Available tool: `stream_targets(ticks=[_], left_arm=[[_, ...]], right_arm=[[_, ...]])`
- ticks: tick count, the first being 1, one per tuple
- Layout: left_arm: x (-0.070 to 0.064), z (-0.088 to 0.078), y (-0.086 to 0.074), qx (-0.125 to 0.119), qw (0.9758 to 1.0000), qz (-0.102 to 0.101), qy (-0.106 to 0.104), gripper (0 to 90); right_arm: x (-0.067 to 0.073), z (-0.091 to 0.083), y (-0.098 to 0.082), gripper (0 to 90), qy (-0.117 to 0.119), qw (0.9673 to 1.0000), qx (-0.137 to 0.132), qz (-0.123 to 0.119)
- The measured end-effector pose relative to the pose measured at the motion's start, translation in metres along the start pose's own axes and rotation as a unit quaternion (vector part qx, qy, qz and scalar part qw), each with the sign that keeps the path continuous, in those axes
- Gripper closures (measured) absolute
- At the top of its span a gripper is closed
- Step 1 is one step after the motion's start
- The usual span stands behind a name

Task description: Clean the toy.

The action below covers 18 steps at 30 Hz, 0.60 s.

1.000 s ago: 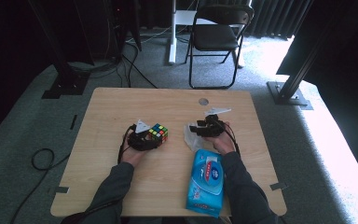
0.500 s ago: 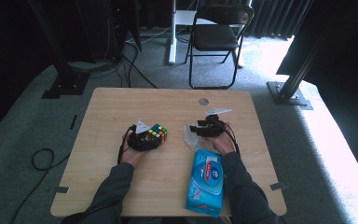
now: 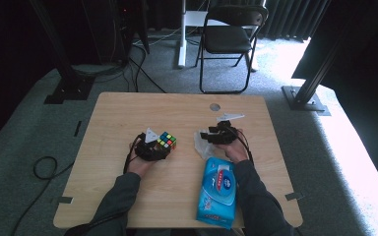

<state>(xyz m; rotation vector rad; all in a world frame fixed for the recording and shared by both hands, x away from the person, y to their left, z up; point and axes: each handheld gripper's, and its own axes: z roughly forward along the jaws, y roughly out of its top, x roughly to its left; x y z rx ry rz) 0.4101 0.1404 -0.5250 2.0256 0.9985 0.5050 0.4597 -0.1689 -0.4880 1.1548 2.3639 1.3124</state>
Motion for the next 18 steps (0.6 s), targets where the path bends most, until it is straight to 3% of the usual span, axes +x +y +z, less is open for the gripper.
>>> stream_targets(ticks=[7,13,18], left_arm=[[0.001,-0.007,0.005,-0.019,0.9998,0.001,0.000,21.6],[0.001,-0.016,0.008,-0.044,0.9990,0.004,-0.001,21.6],[0.006,-0.022,0.009,-0.060,0.9981,-0.008,-0.005,28.1]], right_arm=[[0.000,-0.001,0.000,41.8,-0.002,1.0000,-0.004,0.003],[-0.002,-0.004,0.000,41.6,-0.006,0.9998,-0.015,0.011],[-0.004,-0.007,-0.001,48.3,-0.011,0.9994,-0.028,0.017]])
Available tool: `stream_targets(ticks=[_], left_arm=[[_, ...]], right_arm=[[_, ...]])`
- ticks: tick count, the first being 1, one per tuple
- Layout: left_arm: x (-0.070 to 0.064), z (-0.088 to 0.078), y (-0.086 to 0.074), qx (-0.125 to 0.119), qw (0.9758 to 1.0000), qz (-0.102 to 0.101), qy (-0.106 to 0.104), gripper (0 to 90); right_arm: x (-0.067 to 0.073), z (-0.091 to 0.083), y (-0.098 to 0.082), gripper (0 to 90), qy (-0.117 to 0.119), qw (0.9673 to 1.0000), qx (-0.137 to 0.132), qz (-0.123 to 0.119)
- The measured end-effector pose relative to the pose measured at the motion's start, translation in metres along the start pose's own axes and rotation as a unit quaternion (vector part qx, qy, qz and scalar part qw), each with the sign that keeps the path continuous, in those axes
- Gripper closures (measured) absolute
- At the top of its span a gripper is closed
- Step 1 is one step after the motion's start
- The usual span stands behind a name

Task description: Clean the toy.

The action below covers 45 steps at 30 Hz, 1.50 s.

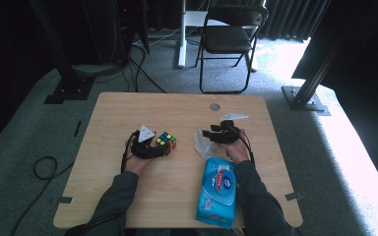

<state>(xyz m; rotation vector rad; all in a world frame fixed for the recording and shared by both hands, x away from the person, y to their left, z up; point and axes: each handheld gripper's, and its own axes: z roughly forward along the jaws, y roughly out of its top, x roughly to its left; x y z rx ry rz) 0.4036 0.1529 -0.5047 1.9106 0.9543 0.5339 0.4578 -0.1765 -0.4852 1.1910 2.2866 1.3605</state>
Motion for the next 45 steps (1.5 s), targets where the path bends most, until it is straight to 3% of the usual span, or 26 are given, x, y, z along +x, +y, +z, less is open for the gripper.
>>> stream_targets(ticks=[5,17,31,35,41,45], left_arm=[[0.008,-0.007,-0.002,-0.017,0.9997,-0.016,0.006,37.1],[0.019,-0.013,-0.005,-0.021,0.9989,-0.038,0.021,43.2],[0.025,-0.017,-0.004,-0.020,0.9984,-0.043,0.032,51.2],[0.025,-0.018,-0.005,-0.017,0.9985,-0.040,0.032,59.2],[0.026,-0.017,-0.005,-0.010,0.9986,-0.035,0.038,83.6],[0.027,-0.018,-0.005,-0.012,0.9979,-0.039,0.050,89.6]], right_arm=[[-0.003,-0.006,0.000,53.0,-0.015,0.9996,-0.021,0.008],[-0.007,-0.015,0.001,60.9,-0.045,0.9973,-0.054,0.020],[-0.006,-0.015,0.000,84.8,-0.044,0.9978,-0.049,0.010],[-0.007,-0.015,0.000,85.6,-0.045,0.9978,-0.048,0.011],[-0.007,-0.015,-0.001,84.2,-0.044,0.9980,-0.045,0.011],[-0.007,-0.015,-0.001,83.9,-0.042,0.9980,-0.045,0.011]])
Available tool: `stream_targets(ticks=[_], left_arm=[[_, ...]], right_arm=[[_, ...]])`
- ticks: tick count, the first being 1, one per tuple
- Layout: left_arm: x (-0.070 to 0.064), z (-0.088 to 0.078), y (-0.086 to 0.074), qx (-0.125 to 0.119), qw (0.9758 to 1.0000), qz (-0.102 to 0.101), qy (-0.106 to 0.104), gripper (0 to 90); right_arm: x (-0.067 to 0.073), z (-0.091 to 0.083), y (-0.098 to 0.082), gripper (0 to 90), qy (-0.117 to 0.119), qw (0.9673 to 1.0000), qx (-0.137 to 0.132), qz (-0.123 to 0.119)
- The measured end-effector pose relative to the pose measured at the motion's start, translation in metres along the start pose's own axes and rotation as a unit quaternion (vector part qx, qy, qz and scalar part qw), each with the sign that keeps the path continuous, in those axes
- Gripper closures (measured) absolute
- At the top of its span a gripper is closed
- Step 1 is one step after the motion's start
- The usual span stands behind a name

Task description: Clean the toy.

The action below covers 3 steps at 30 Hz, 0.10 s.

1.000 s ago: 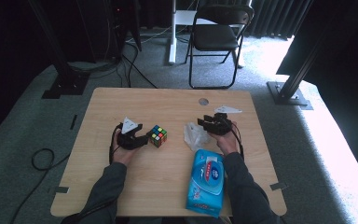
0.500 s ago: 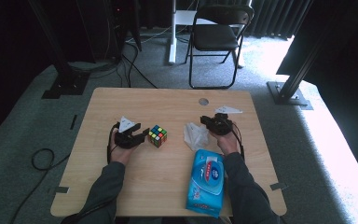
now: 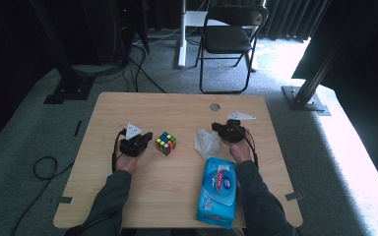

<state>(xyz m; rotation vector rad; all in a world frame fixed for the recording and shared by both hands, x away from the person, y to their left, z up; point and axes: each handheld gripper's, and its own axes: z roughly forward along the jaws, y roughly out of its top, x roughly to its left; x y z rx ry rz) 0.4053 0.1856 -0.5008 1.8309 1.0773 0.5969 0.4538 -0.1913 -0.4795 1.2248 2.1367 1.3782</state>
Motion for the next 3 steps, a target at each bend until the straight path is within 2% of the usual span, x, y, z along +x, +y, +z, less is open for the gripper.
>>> stream_targets(ticks=[3], left_arm=[[0.0011,-0.0007,0.0003,0.002,1.0000,0.000,0.003,90.0]], right_arm=[[-0.0002,0.0001,-0.0008,83.8,0.000,1.0000,0.000,0.000]])
